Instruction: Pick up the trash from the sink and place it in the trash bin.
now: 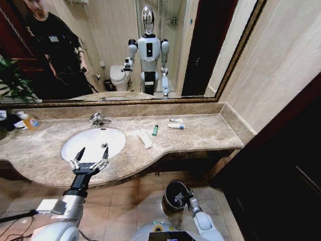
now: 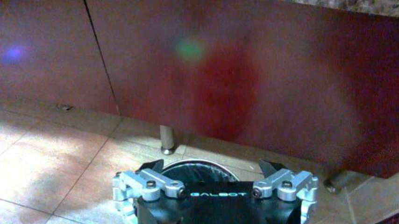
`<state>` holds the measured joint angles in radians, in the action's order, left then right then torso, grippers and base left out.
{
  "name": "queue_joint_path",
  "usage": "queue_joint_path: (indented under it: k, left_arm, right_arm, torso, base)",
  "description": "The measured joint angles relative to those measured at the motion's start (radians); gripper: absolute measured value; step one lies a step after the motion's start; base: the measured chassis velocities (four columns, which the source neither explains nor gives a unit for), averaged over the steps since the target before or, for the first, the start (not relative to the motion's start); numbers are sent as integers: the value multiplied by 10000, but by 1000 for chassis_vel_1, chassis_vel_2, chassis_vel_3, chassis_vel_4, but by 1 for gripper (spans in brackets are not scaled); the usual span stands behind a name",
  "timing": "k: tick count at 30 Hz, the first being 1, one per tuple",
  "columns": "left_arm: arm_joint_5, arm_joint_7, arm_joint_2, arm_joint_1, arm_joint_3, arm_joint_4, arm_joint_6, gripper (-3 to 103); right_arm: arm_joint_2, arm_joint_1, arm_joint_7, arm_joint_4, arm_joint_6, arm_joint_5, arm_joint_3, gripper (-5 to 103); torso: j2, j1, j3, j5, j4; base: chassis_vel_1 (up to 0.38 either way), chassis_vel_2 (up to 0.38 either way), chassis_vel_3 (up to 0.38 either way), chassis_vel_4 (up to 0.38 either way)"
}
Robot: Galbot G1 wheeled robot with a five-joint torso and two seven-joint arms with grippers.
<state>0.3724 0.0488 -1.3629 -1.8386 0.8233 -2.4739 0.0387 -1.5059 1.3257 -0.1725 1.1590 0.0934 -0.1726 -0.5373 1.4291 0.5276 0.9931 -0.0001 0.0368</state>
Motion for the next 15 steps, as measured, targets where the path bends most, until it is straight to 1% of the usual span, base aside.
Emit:
queue_joint_path:
  k: [5, 7, 8, 9, 10, 11, 12, 13, 15]
  left_arm:
    - [0, 0, -1, 0, 0, 0, 0, 100]
    - [0, 0, 0, 0, 0, 0, 0, 100]
    - [0, 0, 0, 0, 0, 0, 0, 100]
    - [0, 0, 0, 0, 0, 0, 0, 100]
    - [0, 0, 0, 0, 0, 0, 0, 100]
    - [0, 0, 0, 0, 0, 0, 0, 100]
    - [0, 0, 0, 0, 0, 0, 0, 100]
    - [0, 0, 0, 0, 0, 0, 0, 100]
    - [0, 0, 0, 0, 0, 0, 0, 100]
  right_arm:
    - [14, 118, 143, 95, -119, 324, -26, 100]
    - [54, 285, 381, 406, -483, 710, -2, 100]
    - [119, 493, 617, 827, -915, 1168, 39, 100]
    - [119, 493, 617, 827, -915, 1168, 39, 100]
    - [183, 674, 749, 1189, -1184, 1567, 73, 100]
    - [238, 811, 814, 1447, -1295, 1859, 89, 100]
    - [333, 1048, 917, 1858, -1322, 2245, 105, 100]
    - [333, 1048, 917, 1858, -1322, 2245, 105, 100]
    - [489, 1438, 962, 2523, -1143, 2557, 94, 100]
  torso:
    - [0, 0, 0, 1, 0]
    - [0, 0, 0, 1, 0]
    - [0, 0, 0, 1, 0]
    - [0, 0, 0, 1, 0]
    - [0, 0, 0, 1, 0]
    - [0, 0, 0, 1, 0]
    - [0, 0, 0, 1, 0]
    - [0, 0, 0, 1, 0]
    - [0, 0, 0, 2, 0]
  base:
    - [0, 0, 0, 0]
    - [0, 0, 0, 0]
    - [0, 0, 0, 0]
    - [0, 0, 0, 0]
    - [0, 0, 0, 0]
    - [0, 0, 0, 0]
    - [0, 0, 0, 0]
    - [0, 0, 0, 0]
    - [0, 0, 0, 0]
